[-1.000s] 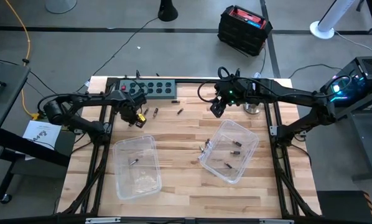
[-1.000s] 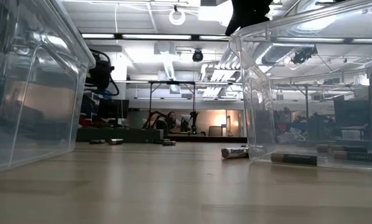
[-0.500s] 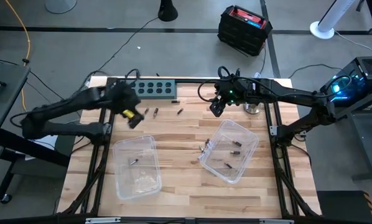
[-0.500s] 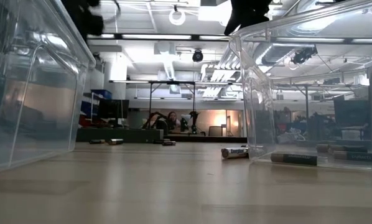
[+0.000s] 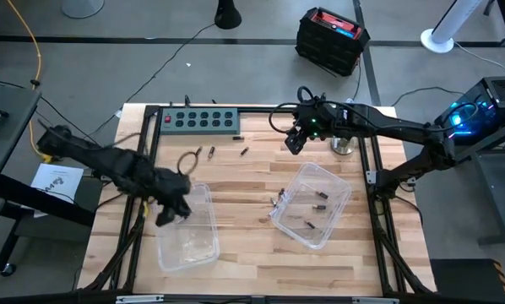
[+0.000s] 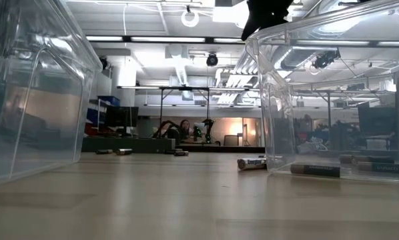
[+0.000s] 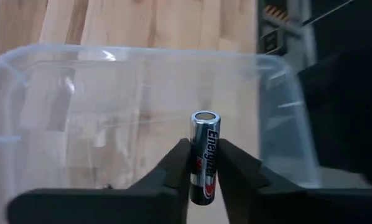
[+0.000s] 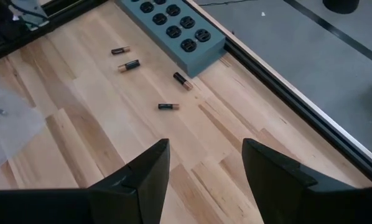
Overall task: Sort batteries
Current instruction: Put the silver battery into the left transparent bin, then move the right transparent bin to the top right of the table
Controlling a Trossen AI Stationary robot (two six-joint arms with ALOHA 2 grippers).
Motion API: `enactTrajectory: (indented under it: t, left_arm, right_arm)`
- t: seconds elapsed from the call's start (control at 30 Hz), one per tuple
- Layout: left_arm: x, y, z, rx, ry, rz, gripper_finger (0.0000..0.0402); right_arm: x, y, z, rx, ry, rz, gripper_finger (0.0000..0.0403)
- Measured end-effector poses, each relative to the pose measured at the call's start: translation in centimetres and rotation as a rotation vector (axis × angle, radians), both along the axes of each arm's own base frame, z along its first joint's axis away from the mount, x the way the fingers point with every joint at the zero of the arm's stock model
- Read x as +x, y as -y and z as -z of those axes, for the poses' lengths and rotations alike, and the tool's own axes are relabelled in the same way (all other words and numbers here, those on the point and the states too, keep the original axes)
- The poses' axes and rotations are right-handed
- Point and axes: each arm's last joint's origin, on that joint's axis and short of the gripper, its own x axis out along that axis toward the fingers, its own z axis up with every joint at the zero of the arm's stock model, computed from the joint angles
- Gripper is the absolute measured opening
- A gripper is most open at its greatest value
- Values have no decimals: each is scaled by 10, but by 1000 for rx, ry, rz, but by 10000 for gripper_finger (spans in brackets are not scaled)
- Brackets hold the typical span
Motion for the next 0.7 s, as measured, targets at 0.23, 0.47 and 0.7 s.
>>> enactTrajectory:
  t: [0.23, 0.47, 0.7]
  left_arm:
    - [23, 9, 10, 76, -84, 65, 184]
    - [31, -16, -43, 348, 71, 60, 229]
    - [47, -63, -66, 526, 215, -120, 225]
  right_arm:
    - [0, -1, 0, 65, 13, -56, 196]
    - [-2, -24, 7, 297, -46, -275, 188]
    - [-20, -82, 42, 459, -348, -270, 106]
